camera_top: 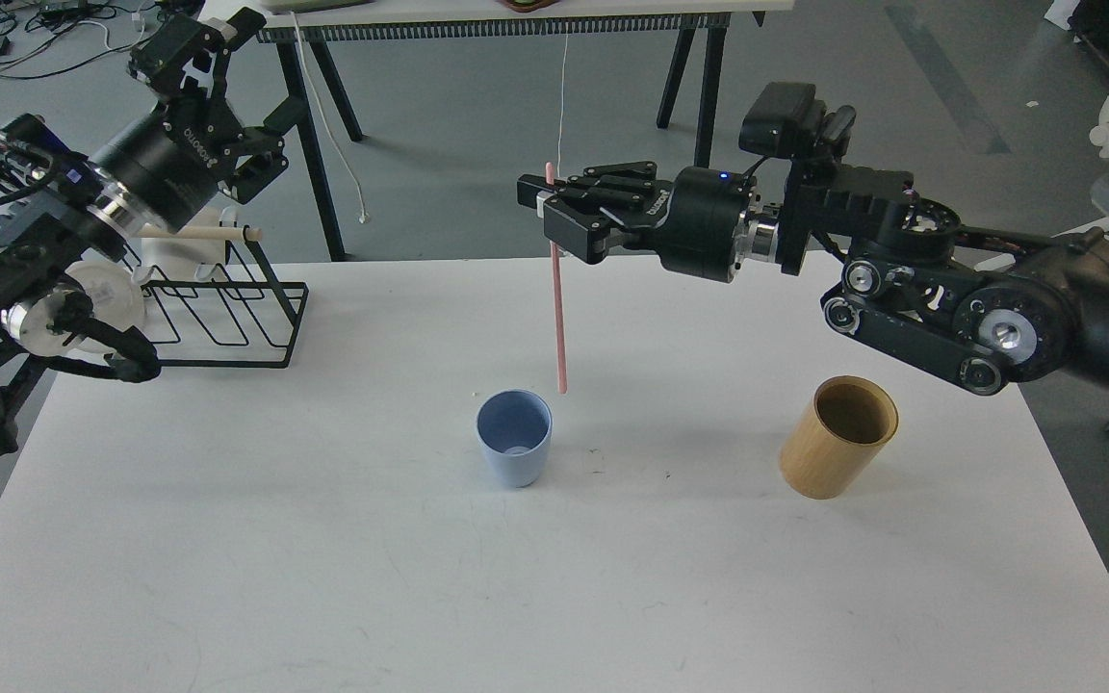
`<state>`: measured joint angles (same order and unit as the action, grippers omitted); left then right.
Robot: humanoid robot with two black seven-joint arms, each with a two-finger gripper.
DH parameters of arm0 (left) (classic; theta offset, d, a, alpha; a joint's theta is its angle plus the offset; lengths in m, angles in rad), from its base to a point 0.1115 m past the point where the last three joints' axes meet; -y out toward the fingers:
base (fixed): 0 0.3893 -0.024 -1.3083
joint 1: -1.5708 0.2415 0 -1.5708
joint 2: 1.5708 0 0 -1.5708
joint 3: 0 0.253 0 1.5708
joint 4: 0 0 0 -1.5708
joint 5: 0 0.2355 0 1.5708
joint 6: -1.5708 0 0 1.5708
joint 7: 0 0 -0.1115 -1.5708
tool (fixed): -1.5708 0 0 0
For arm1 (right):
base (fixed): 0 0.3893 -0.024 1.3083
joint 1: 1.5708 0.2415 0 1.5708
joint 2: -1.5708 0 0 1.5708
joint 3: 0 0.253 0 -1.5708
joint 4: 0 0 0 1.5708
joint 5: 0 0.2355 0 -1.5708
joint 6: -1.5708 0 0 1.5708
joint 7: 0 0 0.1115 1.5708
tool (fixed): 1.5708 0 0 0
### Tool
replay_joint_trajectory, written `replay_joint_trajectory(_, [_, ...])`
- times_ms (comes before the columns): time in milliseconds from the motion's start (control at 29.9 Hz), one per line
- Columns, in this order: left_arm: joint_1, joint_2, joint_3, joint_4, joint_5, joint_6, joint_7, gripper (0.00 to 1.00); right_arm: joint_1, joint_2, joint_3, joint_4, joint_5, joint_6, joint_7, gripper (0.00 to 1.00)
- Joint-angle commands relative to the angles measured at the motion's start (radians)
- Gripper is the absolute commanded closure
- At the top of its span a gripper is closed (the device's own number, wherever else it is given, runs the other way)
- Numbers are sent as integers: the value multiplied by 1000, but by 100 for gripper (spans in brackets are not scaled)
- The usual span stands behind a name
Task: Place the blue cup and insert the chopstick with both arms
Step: 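Lower the straw into the blue cup and open the right gripper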
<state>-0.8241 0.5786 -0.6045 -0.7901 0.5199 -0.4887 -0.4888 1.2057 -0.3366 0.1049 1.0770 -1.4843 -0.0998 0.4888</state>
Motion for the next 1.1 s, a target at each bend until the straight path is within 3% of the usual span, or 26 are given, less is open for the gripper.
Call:
replay_joint_trajectory(0, [2,0,0,2,2,0,0,4,0,60,-40,-37,-4,-24,0,100])
replay_joint_trajectory(668, [10,-11,0,23,0,0,0,3,-8,199,-62,-158,-4,-54,0,99])
replay_joint_trajectory(902, [11,-13,0,31,2,0,0,3,-6,199,-122,-157,-5,-55,0,87])
replay_joint_trajectory(1069, [11,-13,2,31,2,0,0,3,-18,197,-122,-155,-5,-57,0,85])
